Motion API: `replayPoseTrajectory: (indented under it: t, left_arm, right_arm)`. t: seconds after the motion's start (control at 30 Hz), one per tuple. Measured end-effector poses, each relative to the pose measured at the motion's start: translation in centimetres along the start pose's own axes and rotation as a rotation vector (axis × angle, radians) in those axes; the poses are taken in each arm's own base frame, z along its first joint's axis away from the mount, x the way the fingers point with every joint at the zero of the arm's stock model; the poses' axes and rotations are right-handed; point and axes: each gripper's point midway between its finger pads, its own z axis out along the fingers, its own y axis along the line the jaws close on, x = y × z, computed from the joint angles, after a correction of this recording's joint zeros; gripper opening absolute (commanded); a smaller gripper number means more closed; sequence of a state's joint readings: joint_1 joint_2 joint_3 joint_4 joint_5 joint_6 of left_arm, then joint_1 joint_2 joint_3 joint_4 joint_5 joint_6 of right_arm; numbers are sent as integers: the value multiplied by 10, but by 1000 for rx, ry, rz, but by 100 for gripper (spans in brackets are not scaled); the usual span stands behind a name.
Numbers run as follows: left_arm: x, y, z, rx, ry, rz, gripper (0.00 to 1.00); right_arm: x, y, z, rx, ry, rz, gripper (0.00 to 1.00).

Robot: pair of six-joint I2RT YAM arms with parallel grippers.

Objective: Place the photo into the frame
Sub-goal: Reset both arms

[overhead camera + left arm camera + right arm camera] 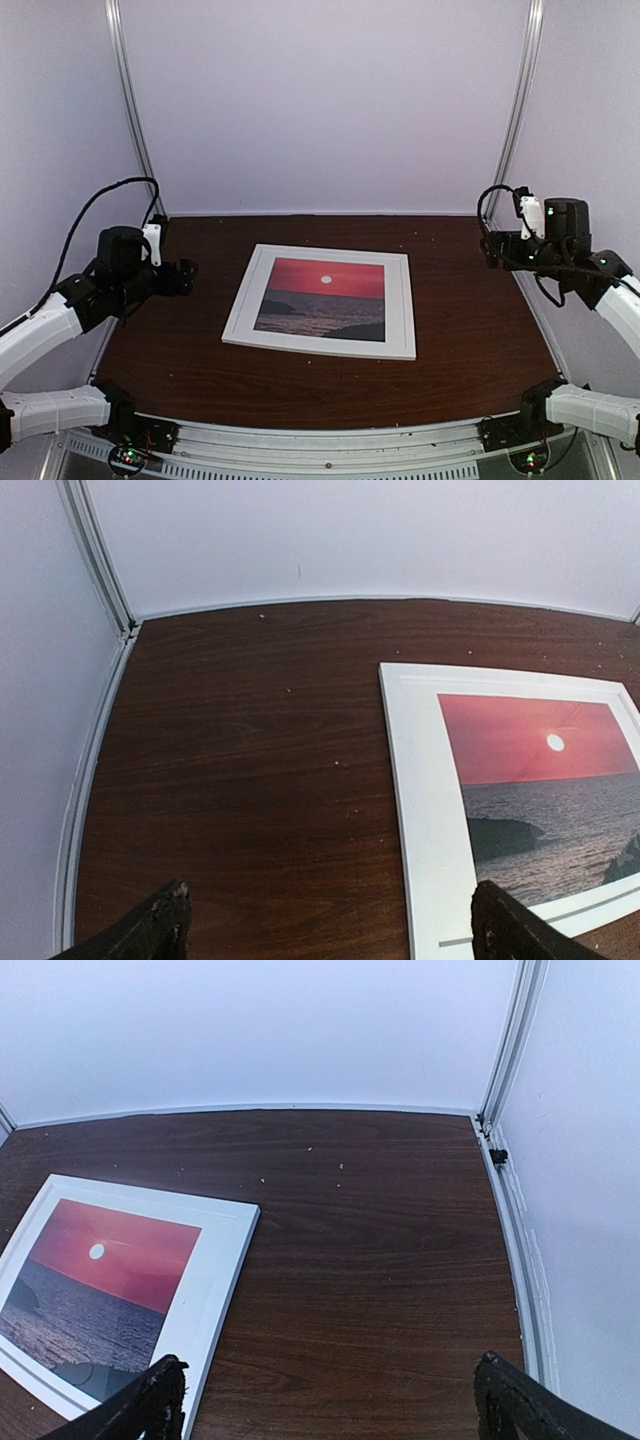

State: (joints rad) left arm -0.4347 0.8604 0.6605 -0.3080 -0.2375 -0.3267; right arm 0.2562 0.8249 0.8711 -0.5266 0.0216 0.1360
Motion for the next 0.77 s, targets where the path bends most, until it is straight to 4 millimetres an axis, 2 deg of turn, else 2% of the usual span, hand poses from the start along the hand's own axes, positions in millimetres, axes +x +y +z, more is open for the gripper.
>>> replayPoseTrajectory:
  t: [0.13, 0.77]
  left_arm:
    - [5, 0, 3, -4, 21, 5, 98]
    - [-2, 1, -4, 1, -11, -8, 98]
  right_arm:
    - [-1, 0, 1, 2, -10, 1, 100]
    - [-1, 0, 3, 4, -14, 0, 100]
